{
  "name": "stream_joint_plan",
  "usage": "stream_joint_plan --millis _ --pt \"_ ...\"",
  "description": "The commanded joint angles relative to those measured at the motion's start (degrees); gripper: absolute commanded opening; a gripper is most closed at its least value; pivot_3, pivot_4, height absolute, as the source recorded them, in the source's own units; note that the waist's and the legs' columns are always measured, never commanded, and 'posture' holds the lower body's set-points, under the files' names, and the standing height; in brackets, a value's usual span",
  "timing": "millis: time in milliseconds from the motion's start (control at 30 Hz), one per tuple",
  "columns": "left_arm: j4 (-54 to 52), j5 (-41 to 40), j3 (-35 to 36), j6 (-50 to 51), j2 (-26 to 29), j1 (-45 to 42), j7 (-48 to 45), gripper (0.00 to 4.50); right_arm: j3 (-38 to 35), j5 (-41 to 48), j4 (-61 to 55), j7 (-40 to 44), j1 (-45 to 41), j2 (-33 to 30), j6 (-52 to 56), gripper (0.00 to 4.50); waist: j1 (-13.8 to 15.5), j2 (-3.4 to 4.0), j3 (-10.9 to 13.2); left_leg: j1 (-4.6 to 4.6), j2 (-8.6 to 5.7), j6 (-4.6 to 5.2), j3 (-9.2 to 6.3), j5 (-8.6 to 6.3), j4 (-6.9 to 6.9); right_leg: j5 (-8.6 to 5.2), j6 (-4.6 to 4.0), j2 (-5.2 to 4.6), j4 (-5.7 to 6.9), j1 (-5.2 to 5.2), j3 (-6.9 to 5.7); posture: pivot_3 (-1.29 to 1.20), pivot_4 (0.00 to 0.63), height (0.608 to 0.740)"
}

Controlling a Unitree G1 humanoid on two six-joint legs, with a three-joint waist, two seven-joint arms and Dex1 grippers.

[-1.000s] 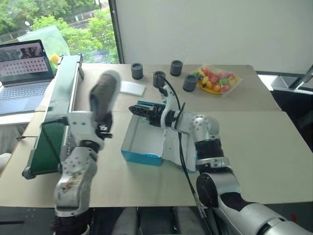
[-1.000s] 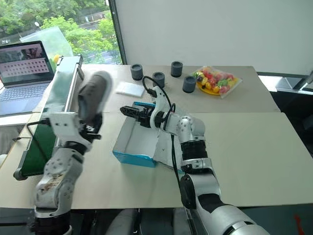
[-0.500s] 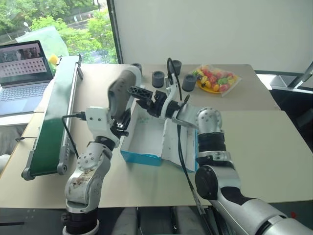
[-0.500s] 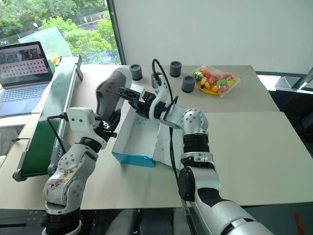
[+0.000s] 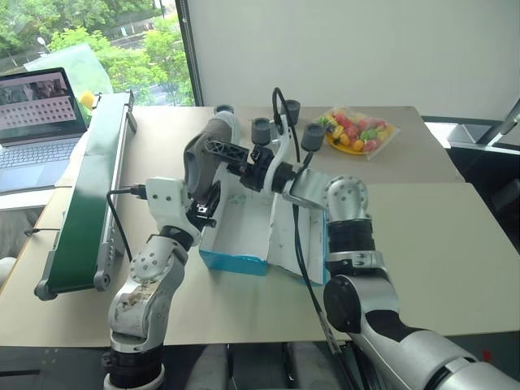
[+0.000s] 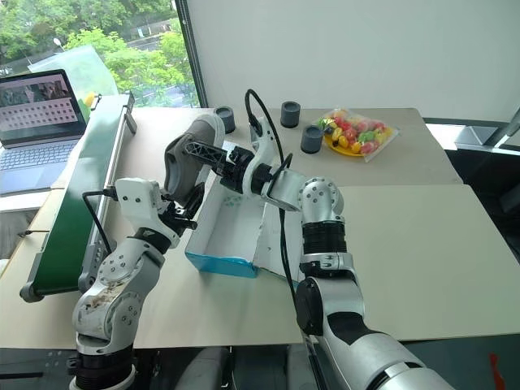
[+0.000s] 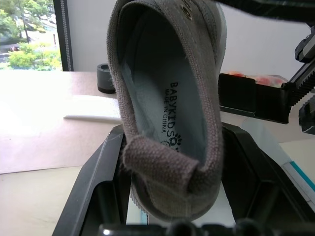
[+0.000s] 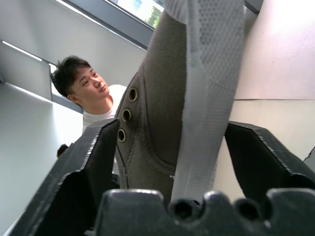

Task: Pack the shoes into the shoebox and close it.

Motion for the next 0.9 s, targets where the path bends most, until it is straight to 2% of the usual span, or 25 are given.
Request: stream_joint_plan --millis 33,200,267,567,633,667,767,900 --pt "-1.09 0.35 -0.33 -0.68 0.26 -0.60 -0.36 2.17 0.83 2.71 -3.58 0.54 -0.36 5.37 -1.14 2.48 -0.02 0.00 0.00 0.00 0.00 0.00 0.00 0.00 0.00 0.00 0.00 0.00 0.00 0.00 0.00 0.00 0.150 0.726" --pt "-1.10 0.42 -0.44 -0.79 0.24 -0.36 -0.32 2.17 1.39 3.19 -3.81 0.59 -0.20 5.35 -1.23 0.78 -0.02 0.00 0.00 0.00 0.00 0.00 0.00 0.00 -0.01 0.00 0.00 0.00 0.00 -0.01 0.00 0.00 0.150 0.726" --pt "-1.09 0.48 -0.57 -0.83 0.22 -0.18 -0.30 2.17 1.55 3.23 -3.68 0.56 -0.14 5.42 -1.21 0.38 -0.01 0.00 0.00 0.00 0.00 0.00 0.00 0.00 0.00 0.00 0.00 0.00 0.00 0.00 0.00 0.00 0.150 0.726" --pt "-1.27 3.27 -2.31 -1.68 2.68 1.42 -0.63 2.17 1.96 3.70 -5.05 0.21 0.58 6.42 -2.14 0.33 -0.01 0.01 0.00 0.00 0.00 0.00 0.00 0.00 -0.01 0.00 0.00 0.01 0.00 -0.01 0.00 0.00 0.150 0.726" --pt "-1.64 3.06 -1.76 -1.89 2.43 1.41 -0.46 3.05 1.20 4.53 -5.32 -0.45 0.70 6.82 -2.34 0.33 0.03 0.01 0.00 0.00 0.00 0.00 0.00 0.00 0.00 0.00 0.00 0.00 -0.01 0.00 0.00 0.00 0.150 0.726" --pt "-1.82 3.35 -1.87 -1.81 2.84 1.40 -0.61 3.27 0.86 4.82 -5.44 -0.87 0.75 6.99 -2.51 0.33 0.04 0.01 0.00 0.00 0.00 0.00 0.00 0.00 0.00 0.00 0.00 0.00 0.00 -0.01 0.00 0.00 0.150 0.726" --pt "-2.38 3.20 -1.70 -1.89 3.36 1.43 -1.11 4.47 -0.01 5.74 -5.26 -2.56 0.83 7.26 -3.62 0.33 -0.01 0.01 0.00 0.00 0.00 0.00 -0.01 0.00 -0.01 0.00 0.00 0.00 0.00 -0.01 0.00 0.00 0.150 0.726" --pt "-4.31 1.57 -0.39 -1.48 3.79 2.11 -2.26 4.47 -1.31 6.77 -4.02 -5.35 0.43 7.00 -6.74 0.33 0.01 0.01 0.01 0.01 0.00 0.00 -0.01 0.00 0.00 0.00 0.00 0.00 0.01 0.00 0.00 0.00 0.150 0.726"
